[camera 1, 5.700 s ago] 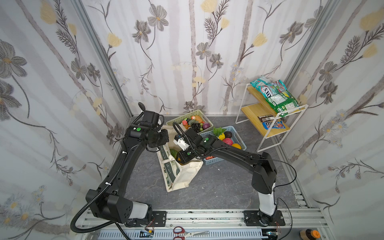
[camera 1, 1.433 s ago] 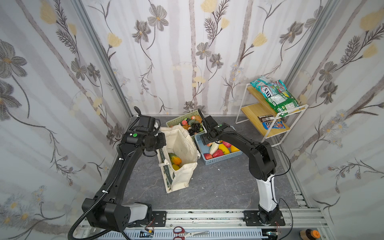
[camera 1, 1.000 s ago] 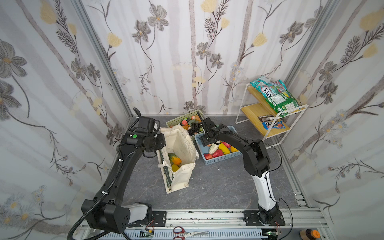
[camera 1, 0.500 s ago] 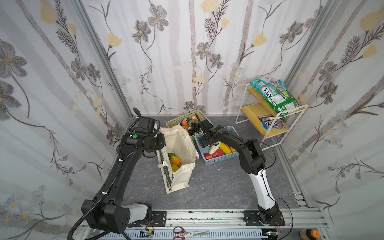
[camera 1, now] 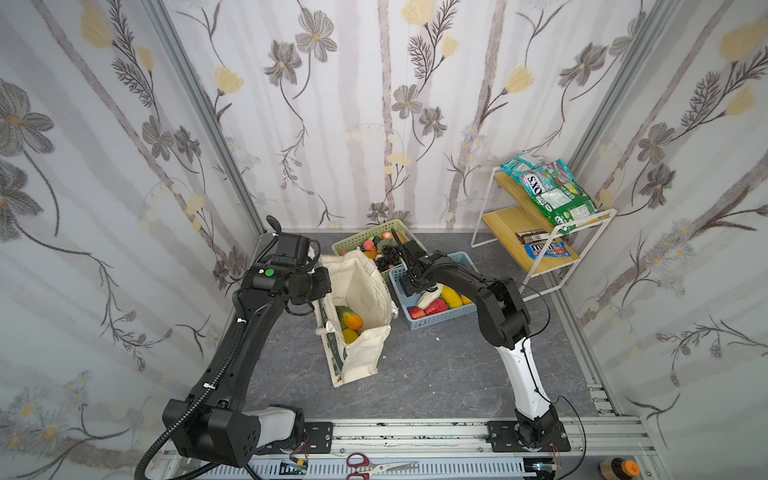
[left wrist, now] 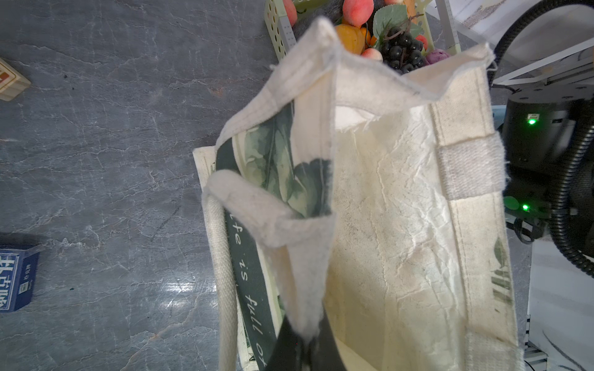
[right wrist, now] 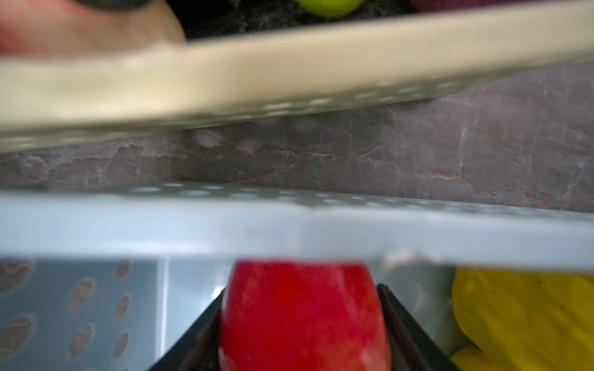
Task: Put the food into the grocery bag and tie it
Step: 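Lower the right gripper onto the red mango and close on it, then lift the red mango with the right gripper and carry it over the bag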
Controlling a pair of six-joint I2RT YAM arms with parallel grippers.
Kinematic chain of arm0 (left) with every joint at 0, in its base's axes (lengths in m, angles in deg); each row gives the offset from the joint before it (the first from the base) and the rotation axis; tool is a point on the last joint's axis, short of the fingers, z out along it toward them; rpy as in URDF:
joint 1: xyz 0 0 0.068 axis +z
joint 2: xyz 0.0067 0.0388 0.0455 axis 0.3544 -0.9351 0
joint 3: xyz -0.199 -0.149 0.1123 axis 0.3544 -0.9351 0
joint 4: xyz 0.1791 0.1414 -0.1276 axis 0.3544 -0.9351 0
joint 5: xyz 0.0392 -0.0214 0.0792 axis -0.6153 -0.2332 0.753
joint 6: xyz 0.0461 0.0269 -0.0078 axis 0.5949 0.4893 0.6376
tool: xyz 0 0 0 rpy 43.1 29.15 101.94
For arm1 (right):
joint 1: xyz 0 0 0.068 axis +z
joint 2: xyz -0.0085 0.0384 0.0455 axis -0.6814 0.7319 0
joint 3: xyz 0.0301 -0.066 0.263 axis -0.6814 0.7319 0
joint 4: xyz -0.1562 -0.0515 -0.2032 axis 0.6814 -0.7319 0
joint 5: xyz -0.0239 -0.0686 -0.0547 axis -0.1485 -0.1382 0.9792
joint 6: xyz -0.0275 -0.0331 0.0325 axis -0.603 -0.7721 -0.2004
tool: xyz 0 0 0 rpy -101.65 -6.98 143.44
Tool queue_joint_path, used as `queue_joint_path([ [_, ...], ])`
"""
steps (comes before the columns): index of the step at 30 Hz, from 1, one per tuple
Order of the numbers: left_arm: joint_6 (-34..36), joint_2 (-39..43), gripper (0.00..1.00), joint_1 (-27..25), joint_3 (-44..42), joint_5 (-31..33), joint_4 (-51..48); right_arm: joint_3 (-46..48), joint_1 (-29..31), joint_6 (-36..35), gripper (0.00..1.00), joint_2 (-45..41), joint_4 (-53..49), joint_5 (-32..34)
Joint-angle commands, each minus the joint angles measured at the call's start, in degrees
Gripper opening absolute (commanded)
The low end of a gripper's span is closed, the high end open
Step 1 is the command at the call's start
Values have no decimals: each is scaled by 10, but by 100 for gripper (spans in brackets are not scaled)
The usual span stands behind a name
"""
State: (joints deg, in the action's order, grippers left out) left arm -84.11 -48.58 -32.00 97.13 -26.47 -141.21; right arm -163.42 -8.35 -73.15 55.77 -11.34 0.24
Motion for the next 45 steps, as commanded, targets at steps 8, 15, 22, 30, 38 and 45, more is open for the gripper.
queue_joint_path([
  [8,3,1,0,0,2,6,1,1,-2,4,65,-35,4,-8],
  [15,5,0,0,0,3,6,1,10,-4,4,64,-50,3,-9],
  [22,7,-3,0,0,5,4,1,24,-4,8,64,-71,5,-17],
  [30,9,-12,0,0,12,1,2,32,-8,14,64,-89,6,-29],
  [38,11,-16,0,0,15,1,1,33,-8,20,63,-113,8,-36],
  [45,13,-22,0,0,20,1,1,31,-9,23,63,-130,9,-43],
])
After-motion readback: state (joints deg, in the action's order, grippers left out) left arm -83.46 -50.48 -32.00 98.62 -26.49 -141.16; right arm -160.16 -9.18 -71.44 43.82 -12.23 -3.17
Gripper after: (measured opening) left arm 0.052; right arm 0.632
